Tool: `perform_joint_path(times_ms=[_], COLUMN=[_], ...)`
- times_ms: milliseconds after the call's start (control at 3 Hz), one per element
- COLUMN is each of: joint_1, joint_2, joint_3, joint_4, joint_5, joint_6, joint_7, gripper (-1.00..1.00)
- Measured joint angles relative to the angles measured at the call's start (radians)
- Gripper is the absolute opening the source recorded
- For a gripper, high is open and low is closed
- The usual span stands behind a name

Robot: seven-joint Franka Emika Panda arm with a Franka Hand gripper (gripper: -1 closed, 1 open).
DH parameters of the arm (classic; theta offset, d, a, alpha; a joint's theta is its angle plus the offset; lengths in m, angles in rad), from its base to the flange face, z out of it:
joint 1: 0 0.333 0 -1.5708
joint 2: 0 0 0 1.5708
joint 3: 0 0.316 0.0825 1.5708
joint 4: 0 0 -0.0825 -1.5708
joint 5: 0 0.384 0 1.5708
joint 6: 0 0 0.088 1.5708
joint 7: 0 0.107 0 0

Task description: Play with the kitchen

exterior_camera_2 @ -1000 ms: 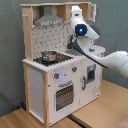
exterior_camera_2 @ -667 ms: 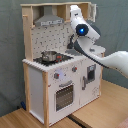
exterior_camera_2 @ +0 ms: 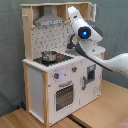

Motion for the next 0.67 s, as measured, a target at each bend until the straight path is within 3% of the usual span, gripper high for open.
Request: perform_joint_path(times_ms=[667], joint_1=[0.072], joint_2=[-0.008], joint_3=[0.045], joint_4=[-0.036], joint_5=[-0.039], joint_6=[0.042], joint_7=[-0.184], gripper=[1.00])
